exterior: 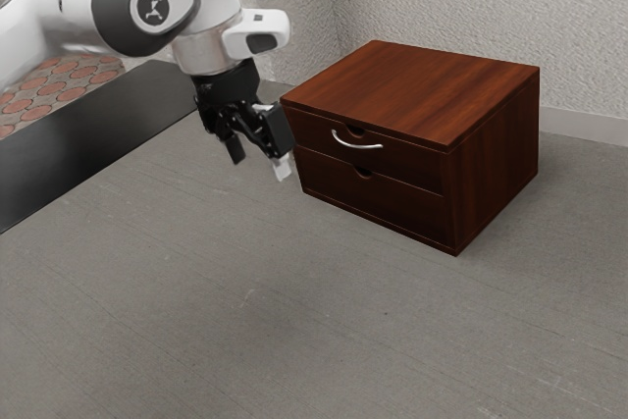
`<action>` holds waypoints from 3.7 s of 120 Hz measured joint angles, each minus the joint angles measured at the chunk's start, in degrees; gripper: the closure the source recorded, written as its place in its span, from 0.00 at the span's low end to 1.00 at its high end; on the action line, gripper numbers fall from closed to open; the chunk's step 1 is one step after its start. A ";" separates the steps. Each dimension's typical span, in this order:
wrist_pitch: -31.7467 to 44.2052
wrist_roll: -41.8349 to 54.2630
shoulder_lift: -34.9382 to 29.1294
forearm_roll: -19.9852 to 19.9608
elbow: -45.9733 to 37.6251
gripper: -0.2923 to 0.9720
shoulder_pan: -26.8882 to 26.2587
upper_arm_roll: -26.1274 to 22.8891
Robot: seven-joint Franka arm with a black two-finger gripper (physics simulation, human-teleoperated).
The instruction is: Pull the drawer handle with one arm to open the drawer
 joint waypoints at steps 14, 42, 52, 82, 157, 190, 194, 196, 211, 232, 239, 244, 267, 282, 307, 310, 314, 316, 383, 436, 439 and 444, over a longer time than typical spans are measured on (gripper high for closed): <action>0.56 0.24 -1.11 -1.53 -1.53 0.25 0.76 1.42; 0.40 -0.19 -2.38 -2.36 -2.06 0.25 0.12 4.62; -1.02 -4.96 -4.84 -2.88 -2.44 0.25 1.13 5.09; -4.16 -41.23 -8.03 -3.71 -3.03 0.25 1.78 -0.04; 8.72 -90.96 -8.15 -0.92 -9.95 0.29 -8.80 0.26; 11.25 -99.30 -8.03 2.69 -11.04 0.30 0.61 -0.14; 11.40 -99.99 -8.02 2.97 -11.04 0.30 1.41 -0.21; 11.46 -100.30 -8.02 3.07 -11.04 0.30 1.75 -0.23; 11.82 -101.92 -7.95 3.58 -11.09 0.30 3.08 -0.34; 12.05 -103.34 -7.60 3.80 -11.10 0.30 2.09 -0.34; 12.15 -103.72 -7.31 3.85 -11.02 0.30 1.38 -0.35; 12.24 -103.97 -7.06 3.86 -10.98 0.30 0.82 -0.35; 13.54 -104.81 -6.44 3.87 -10.87 0.30 -1.71 -0.36; 14.67 -105.23 -6.09 3.82 -10.78 0.30 -3.38 -0.36; 16.73 -105.40 -0.23 3.74 -6.95 0.30 -5.04 -0.34; 17.10 -105.26 0.37 3.74 -6.58 0.30 -4.60 -0.32; 17.58 -105.07 1.07 3.73 -6.22 0.30 -3.97 -0.30; 17.79 -104.98 1.38 3.72 -6.05 0.30 -3.73 -0.25; 22.57 -101.99 13.36 3.97 4.98 0.30 -3.18 0.04; 25.46 -100.56 15.85 6.81 5.75 0.31 -2.64 0.08; 25.64 -100.50 15.97 6.89 5.75 0.31 -2.53 0.08; 25.92 -100.42 16.08 6.98 5.75 0.31 -2.41 0.08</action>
